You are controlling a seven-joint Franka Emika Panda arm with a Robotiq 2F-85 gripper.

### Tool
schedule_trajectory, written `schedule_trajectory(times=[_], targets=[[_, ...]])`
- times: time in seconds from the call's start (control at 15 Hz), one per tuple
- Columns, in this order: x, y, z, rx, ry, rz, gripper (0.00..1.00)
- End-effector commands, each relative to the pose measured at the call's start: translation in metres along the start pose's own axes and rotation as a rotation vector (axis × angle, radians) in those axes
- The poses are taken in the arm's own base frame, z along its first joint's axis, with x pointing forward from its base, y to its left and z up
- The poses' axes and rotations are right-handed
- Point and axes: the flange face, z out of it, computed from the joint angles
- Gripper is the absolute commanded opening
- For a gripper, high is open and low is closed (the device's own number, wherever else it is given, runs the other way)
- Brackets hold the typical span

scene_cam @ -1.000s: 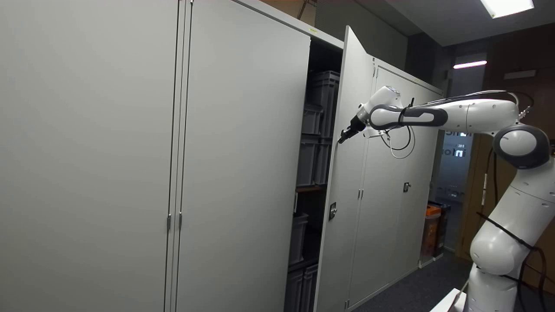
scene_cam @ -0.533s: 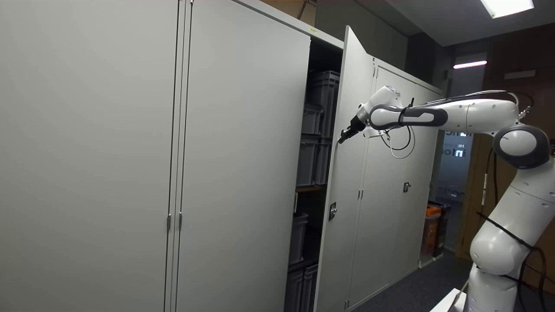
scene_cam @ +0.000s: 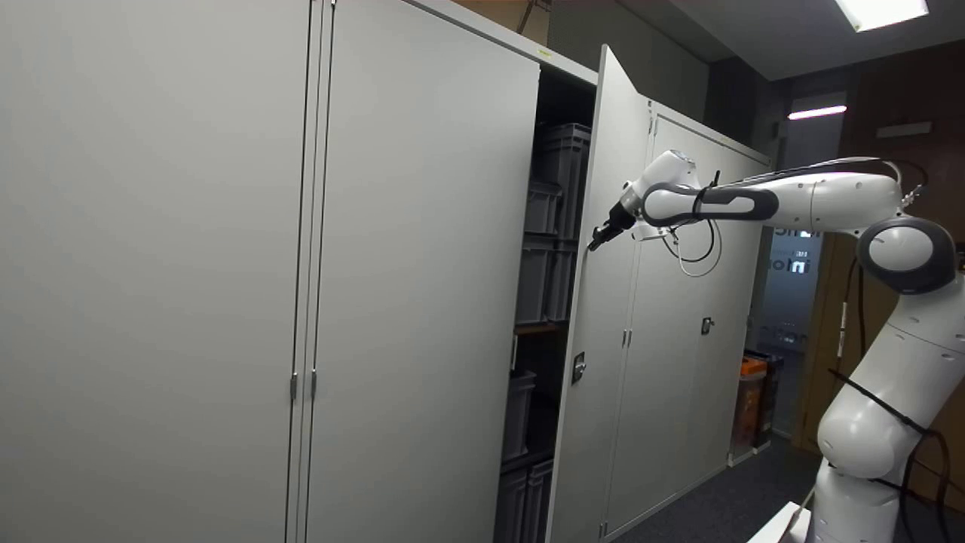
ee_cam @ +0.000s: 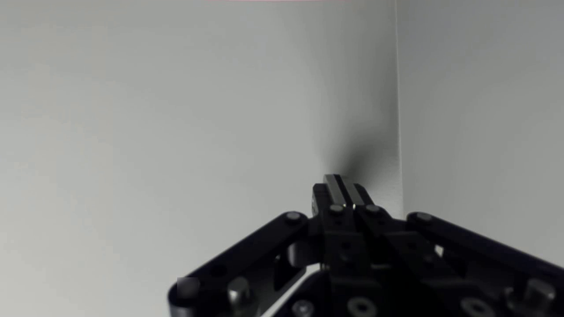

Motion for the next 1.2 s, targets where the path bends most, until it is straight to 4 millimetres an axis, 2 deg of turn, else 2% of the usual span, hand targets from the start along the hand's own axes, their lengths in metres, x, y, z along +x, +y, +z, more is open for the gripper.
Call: schedule_trajectory(times=[0.0, 1.13], targets=[[0.003, 0.000, 0.000, 0.000, 0.015, 0.003, 0.00], [0.018, -0.012, 0.026, 0.076, 0.049, -0.029, 0.00]])
